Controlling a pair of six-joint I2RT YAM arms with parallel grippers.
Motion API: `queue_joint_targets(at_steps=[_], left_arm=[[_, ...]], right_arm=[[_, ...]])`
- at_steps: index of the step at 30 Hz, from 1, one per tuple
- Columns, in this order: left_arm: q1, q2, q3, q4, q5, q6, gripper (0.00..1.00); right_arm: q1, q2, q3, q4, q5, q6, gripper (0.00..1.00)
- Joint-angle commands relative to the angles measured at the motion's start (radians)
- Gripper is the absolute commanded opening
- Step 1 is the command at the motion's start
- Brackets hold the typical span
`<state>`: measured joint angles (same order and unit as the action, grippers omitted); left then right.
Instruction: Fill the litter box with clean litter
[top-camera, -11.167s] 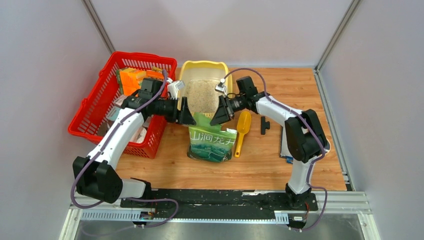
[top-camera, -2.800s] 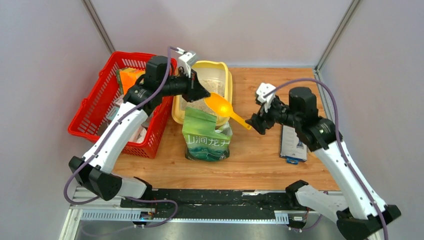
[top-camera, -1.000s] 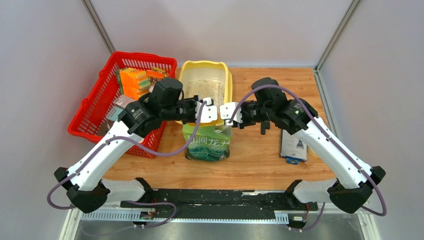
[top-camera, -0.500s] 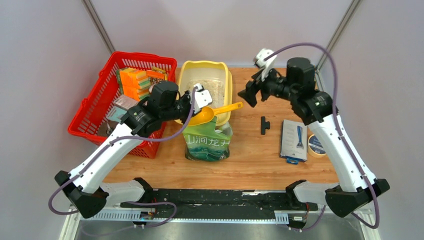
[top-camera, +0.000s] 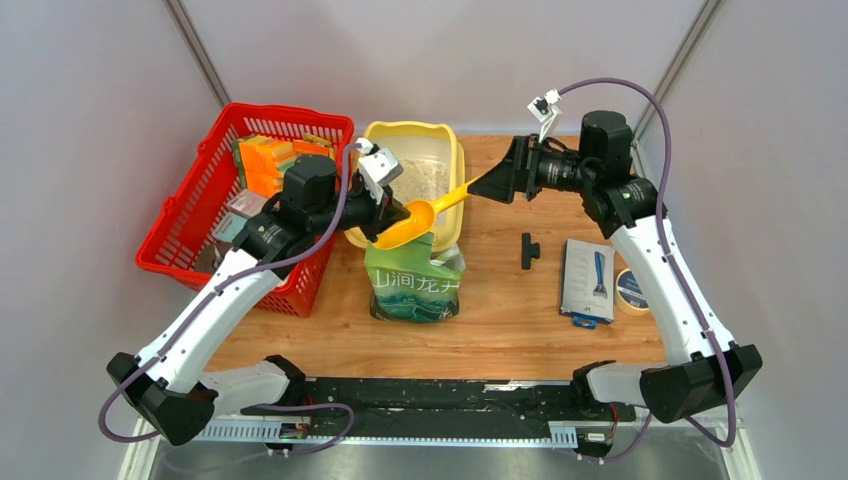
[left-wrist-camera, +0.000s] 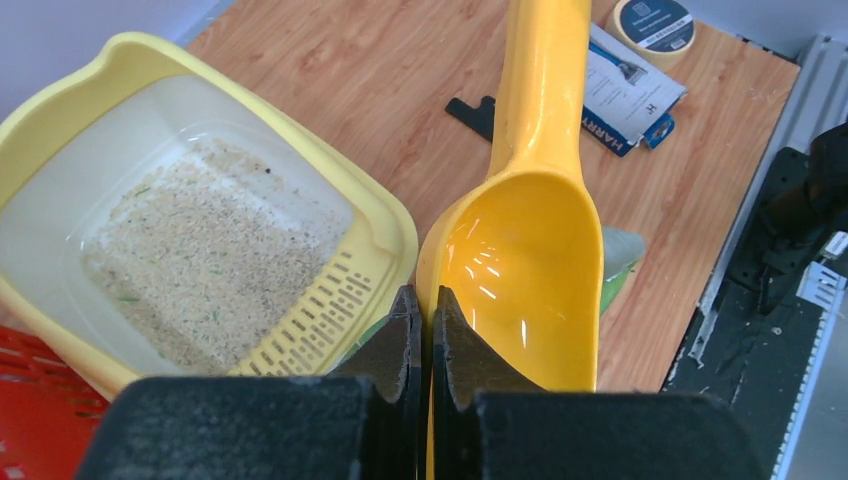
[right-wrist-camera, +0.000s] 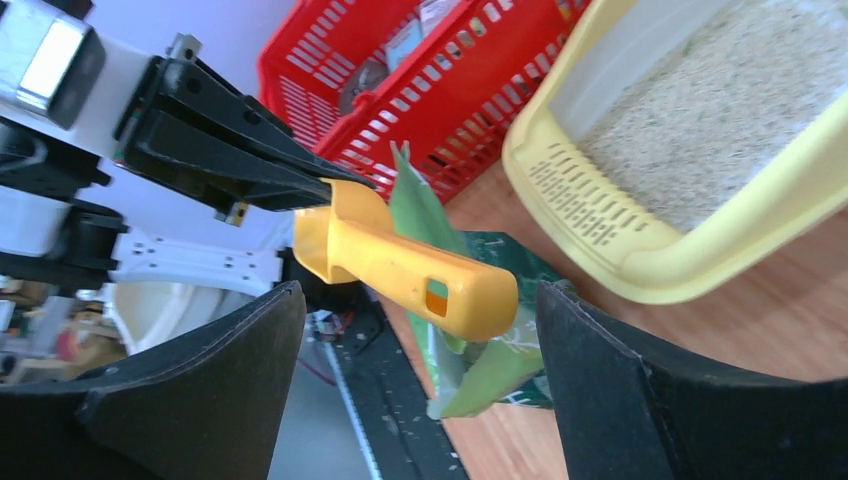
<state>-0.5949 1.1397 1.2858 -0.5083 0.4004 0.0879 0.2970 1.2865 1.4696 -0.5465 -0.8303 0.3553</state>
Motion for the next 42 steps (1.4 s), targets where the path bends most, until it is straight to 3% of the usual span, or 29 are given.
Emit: queue_joint_targets(at_steps=[1, 4, 18, 28, 32, 36, 42], left_arm=[[0.004, -0.006, 0.007, 0.093, 0.06, -0.074, 0.0], [0.004, 0.009, 0.021, 0.106, 0.086, -0.082, 0.0], [0.003, 0.087, 0.09, 0.14, 0.114, -0.014, 0.0], [-0.026, 0.146, 0.135, 0.148, 0.078, 0.065, 0.0], [-0.04, 0.163, 0.147, 0.133, 0.068, 0.114, 0.0], [-0.043, 0.164, 0.136, 0.125, 0.037, 0.148, 0.0], [-0.043, 0.16, 0.116, 0.111, 0.031, 0.196, 0.0]], right_arm=[[-0.009, -0.003, -0.029, 0.153, -0.142, 0.189, 0.86], [-0.009, -0.003, -0.067, 0.235, -0.165, 0.278, 0.84], [-0.006, 0.04, -0.051, 0.301, -0.196, 0.349, 0.59], [-0.004, 0.031, -0.071, 0.31, -0.201, 0.35, 0.54], [-0.004, 0.022, -0.084, 0.309, -0.199, 0.346, 0.48], [-0.006, 0.01, -0.095, 0.307, -0.214, 0.332, 0.53], [-0.006, -0.003, -0.104, 0.301, -0.24, 0.309, 0.51]])
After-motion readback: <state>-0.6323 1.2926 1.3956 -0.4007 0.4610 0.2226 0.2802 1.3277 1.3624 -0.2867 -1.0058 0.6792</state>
